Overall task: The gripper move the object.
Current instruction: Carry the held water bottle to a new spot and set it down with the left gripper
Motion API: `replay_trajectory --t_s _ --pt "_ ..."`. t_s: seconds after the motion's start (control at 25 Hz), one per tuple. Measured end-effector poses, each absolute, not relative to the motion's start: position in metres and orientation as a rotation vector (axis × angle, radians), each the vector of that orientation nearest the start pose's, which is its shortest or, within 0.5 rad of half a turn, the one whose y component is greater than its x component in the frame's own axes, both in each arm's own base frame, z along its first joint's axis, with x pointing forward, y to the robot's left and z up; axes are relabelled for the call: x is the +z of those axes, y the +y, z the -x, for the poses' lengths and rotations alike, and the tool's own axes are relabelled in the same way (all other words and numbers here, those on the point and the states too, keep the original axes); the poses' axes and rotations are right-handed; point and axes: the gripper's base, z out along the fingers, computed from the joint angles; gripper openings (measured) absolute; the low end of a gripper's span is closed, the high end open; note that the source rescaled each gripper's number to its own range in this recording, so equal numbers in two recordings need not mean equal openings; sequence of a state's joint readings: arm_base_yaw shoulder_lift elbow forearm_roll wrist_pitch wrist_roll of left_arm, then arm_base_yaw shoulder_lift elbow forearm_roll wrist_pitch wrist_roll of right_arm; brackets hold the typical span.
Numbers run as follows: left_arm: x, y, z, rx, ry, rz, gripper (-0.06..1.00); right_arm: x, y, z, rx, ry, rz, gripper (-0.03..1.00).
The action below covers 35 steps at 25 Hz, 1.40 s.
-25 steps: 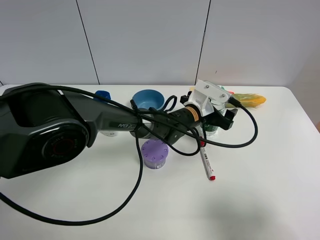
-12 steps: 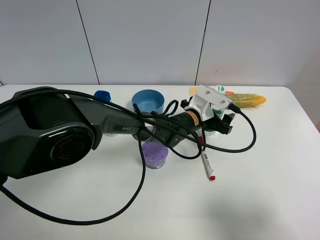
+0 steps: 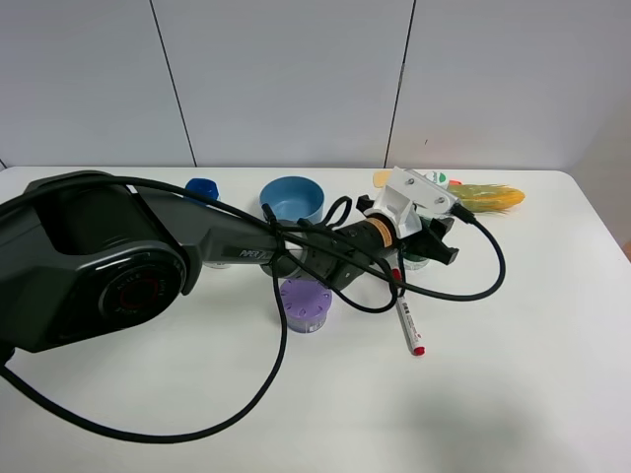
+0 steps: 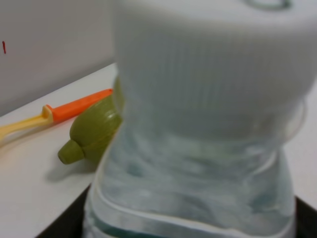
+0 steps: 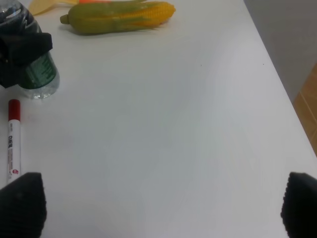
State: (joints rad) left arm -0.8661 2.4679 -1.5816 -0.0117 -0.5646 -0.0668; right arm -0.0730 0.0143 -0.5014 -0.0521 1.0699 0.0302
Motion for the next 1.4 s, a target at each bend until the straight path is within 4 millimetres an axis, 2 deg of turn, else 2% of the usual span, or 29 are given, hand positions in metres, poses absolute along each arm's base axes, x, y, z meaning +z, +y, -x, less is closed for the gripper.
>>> replay_trajectory --t_s 0.12,0.28,0.4,0.6,0.76,0.96,1.2,1.4 --pt "0.086 -0.399 -0.34 -0.657 1.724 -0.714 0.02 0.277 -0.004 0.004 -0.089 2.064 -0.109 1.0" --pt "0.101 -0.398 -0.339 -0.642 1.784 -0.732 0.02 0.277 -0.004 0.004 -0.089 2.064 -0.109 1.0" --pt "0.127 -0.397 -0.338 -0.643 1.787 -0.732 0.02 0.277 -0.004 0.004 -0.089 2.064 -0.109 1.0" --pt "0.186 -0.393 -0.335 -0.675 1.7 -0.696 0.02 0.277 -0.004 0.004 -0.089 2.064 -0.109 1.0" --pt "0.23 -0.386 -0.328 -0.684 1.677 -0.687 0.02 0.277 -0.004 0.004 -0.089 2.064 -0.109 1.0" --pt "0.274 -0.374 -0.318 -0.677 1.68 -0.7 0.02 0.277 -0.004 0.004 -0.089 2.064 -0.109 1.0" --pt "0.317 -0.346 -0.311 -0.621 1.66 -0.724 0.02 0.277 -0.004 0.004 -0.089 2.064 -0.109 1.0" --pt "0.328 -0.306 -0.305 -0.572 1.68 -0.692 0.02 0.277 -0.004 0.004 -0.089 2.064 -0.109 1.0"
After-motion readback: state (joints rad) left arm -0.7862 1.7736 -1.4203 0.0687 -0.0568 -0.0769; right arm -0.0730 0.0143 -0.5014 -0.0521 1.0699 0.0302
